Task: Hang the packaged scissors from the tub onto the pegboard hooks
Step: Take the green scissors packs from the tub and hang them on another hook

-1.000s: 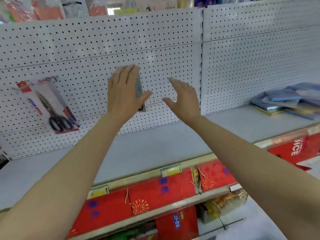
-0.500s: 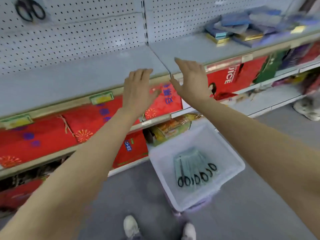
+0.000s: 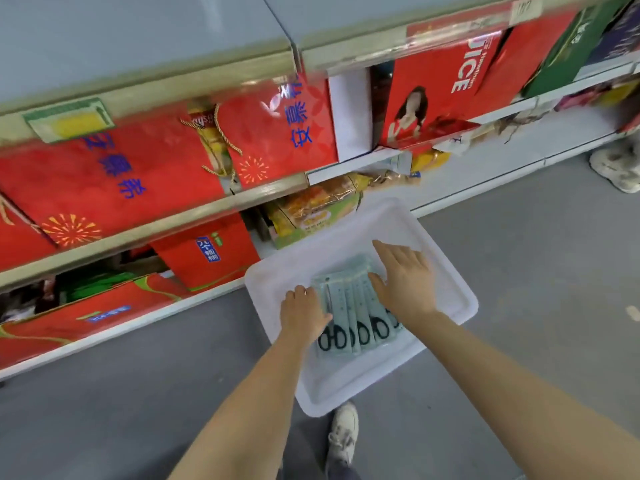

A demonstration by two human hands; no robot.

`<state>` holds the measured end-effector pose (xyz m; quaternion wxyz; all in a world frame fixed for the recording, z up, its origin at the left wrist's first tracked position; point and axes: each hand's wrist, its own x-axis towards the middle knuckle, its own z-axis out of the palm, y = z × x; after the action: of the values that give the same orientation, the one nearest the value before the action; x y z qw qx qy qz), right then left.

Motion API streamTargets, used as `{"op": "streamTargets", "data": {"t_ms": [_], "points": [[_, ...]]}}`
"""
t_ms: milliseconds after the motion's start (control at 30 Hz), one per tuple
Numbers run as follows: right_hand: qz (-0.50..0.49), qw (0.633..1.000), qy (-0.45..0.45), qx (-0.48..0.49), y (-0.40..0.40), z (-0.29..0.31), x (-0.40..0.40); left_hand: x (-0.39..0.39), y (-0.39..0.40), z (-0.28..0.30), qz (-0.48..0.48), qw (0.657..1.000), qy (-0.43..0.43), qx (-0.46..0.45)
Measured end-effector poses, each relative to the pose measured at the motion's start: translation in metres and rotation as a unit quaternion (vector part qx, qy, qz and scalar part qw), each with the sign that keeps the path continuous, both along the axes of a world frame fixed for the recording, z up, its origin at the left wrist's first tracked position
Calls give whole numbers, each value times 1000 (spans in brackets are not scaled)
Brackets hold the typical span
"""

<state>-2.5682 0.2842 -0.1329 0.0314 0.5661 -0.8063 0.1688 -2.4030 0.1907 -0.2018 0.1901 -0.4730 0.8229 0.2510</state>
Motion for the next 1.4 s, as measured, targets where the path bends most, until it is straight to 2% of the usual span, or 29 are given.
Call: {"op": "streamTargets", "data": {"t_ms": [133, 233, 300, 467, 600, 733, 867, 1000, 1067, 1200, 1400], "points": [[-16, 999, -19, 46, 13, -50, 0, -14, 8, -45, 84, 990, -18, 110], [-24, 997, -23, 64, 21, -79, 4, -26, 10, -69, 180, 972, -18, 147], [-29, 996, -33, 75, 25, -96, 7, -35, 14, -81, 249, 958, -23, 143], [-61, 991, -57, 107, 30, -125, 13, -50, 17, -101, 342, 932, -15, 116], [-89, 977, -93, 170, 30, -139, 20, -45, 11, -100, 344, 933, -32, 99], [-125, 942, -176, 258, 15, -149, 33, -29, 0, -96, 385, 915, 50, 109], [-178, 921, -170, 301, -11, -166, 58, -14, -9, -90, 384, 912, 92, 108], [-241, 913, -118, 308, -36, -183, 93, -4, -9, -78, 400, 907, 94, 96], [-262, 915, -120, 283, -44, -189, 102, -3, -8, -69, 398, 910, 91, 71], [-253, 929, -134, 236, -48, -196, 113, -6, -7, -44, 326, 940, 100, -11], [-270, 916, -174, 240, -70, -196, 129, 2, -17, -14, 261, 959, 93, -59]]}}
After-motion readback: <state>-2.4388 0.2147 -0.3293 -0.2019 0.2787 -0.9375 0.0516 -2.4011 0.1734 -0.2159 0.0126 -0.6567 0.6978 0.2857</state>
